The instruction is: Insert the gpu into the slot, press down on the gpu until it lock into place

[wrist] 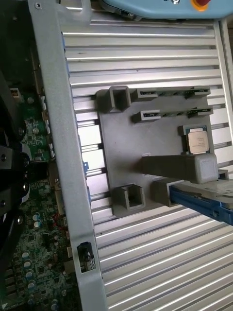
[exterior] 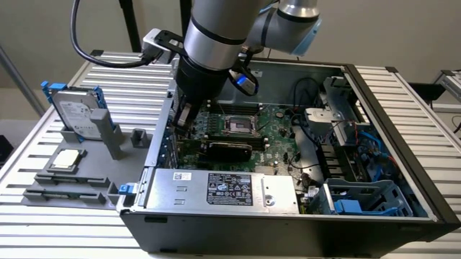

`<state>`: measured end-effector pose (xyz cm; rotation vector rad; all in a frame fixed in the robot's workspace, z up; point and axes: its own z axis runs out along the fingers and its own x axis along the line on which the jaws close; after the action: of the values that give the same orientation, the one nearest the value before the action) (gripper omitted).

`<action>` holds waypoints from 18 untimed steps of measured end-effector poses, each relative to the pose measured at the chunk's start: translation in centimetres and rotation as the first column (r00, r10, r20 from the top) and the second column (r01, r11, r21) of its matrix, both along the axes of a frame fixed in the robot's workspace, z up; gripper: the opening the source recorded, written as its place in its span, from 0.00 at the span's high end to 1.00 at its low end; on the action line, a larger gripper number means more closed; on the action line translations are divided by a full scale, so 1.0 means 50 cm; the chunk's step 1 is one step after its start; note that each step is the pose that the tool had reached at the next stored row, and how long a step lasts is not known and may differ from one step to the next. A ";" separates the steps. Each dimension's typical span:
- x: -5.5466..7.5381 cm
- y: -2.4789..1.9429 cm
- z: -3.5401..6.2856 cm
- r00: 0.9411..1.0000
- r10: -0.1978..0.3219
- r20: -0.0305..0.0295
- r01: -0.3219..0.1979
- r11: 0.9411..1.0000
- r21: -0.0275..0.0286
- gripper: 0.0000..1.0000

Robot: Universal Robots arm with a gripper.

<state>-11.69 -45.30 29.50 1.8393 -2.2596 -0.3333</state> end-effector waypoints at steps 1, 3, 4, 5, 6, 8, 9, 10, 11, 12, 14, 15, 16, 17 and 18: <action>0.000 0.0000 0.000 1.000 -0.002 0.000 0.002 1.000 0.000 0.89; 0.000 0.0000 0.000 1.000 -0.004 -0.001 0.004 1.000 0.000 0.89; 0.000 0.0000 0.000 1.000 -0.004 -0.001 0.004 1.000 -0.001 0.89; 0.000 -0.0001 0.000 1.000 -0.005 -0.001 0.005 1.000 -0.001 0.89; 0.000 -0.0001 0.000 1.000 -0.005 -0.001 0.005 1.000 -0.002 0.89; 0.000 0.0000 0.000 1.000 -0.005 -0.001 0.005 1.000 -0.003 0.89; 0.000 0.0001 0.000 1.000 -0.005 -0.001 0.005 1.000 -0.004 0.89; 0.000 0.0003 0.000 1.000 -0.005 0.000 0.005 1.000 -0.004 0.89; 0.000 0.0007 0.000 1.000 -0.006 0.000 0.006 1.000 -0.004 0.89; 0.000 0.0008 0.000 1.000 -0.006 0.000 0.006 1.000 -0.005 0.89; 0.000 0.0023 0.000 1.000 -0.006 0.000 0.006 1.000 -0.005 0.89; 0.000 0.0023 -0.001 1.000 -0.006 0.000 0.006 1.000 -0.005 0.89; 0.000 0.0024 -0.001 1.000 -0.006 0.000 0.006 1.000 -0.006 0.89; 0.001 0.0025 -0.001 1.000 -0.006 0.000 0.006 1.000 -0.008 0.89; 0.002 0.0025 -0.001 1.000 -0.006 0.000 0.006 1.000 -0.009 0.89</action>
<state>-11.58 -45.17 29.47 1.8289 -2.2632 -0.3231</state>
